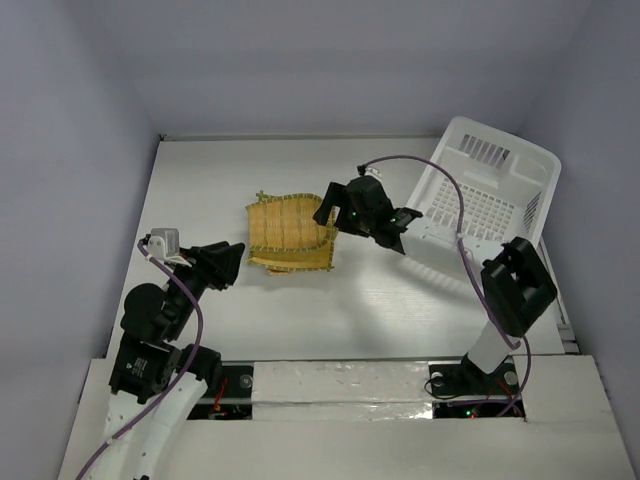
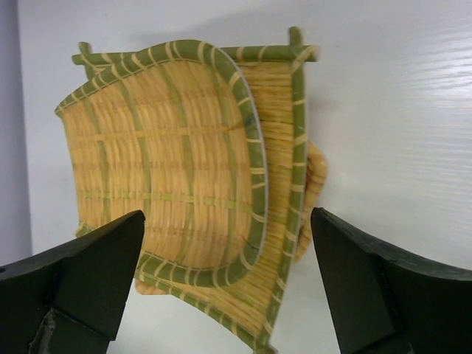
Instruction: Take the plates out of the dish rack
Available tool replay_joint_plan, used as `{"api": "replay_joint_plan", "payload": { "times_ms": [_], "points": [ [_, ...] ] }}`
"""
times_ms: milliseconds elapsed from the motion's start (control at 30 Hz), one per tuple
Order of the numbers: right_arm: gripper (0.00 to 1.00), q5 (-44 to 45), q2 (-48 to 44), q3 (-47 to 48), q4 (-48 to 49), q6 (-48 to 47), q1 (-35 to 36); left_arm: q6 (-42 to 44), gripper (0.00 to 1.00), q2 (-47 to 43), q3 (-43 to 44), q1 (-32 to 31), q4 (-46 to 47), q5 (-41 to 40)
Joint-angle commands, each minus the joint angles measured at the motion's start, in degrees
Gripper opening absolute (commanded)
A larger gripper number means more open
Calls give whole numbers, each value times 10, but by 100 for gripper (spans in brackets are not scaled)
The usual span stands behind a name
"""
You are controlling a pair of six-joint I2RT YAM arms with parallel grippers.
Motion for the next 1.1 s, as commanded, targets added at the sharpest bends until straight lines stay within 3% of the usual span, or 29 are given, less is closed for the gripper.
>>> {"api": "replay_joint_plan", "payload": {
  "times_ms": [0,133,233,267,333,367,533,667,700,800,1067],
  "points": [
    [100,58,-50,36,-47,-38,-1,0,41,7,2,4,17,-4],
    [100,81,-100,39,-84,-66,6,1,50,8,2,4,18,-3],
    [89,106,-165,31,-109,-90,13,4,62,8,3,4,19,4],
    [56,111,-186,28,-113,-97,18,6,67,7,3,4,19,8],
    [5,126,-265,19,-132,-116,18,7,71,4,5,4,19,10],
    [0,140,-296,7,-138,-120,24,8,76,0,6,4,18,9],
    [0,171,-520,-32,-178,-171,24,18,89,-4,27,4,14,21],
    [43,235,-631,-26,-245,-196,24,23,93,20,74,4,-9,-1],
    [71,249,-646,-24,-257,-196,24,25,93,21,84,4,-12,-8],
    [96,290,-697,-31,-272,-191,24,35,94,19,119,4,-23,-30],
    [97,299,-720,-91,-235,-187,24,45,96,11,117,4,-36,-59]
  ]
}}
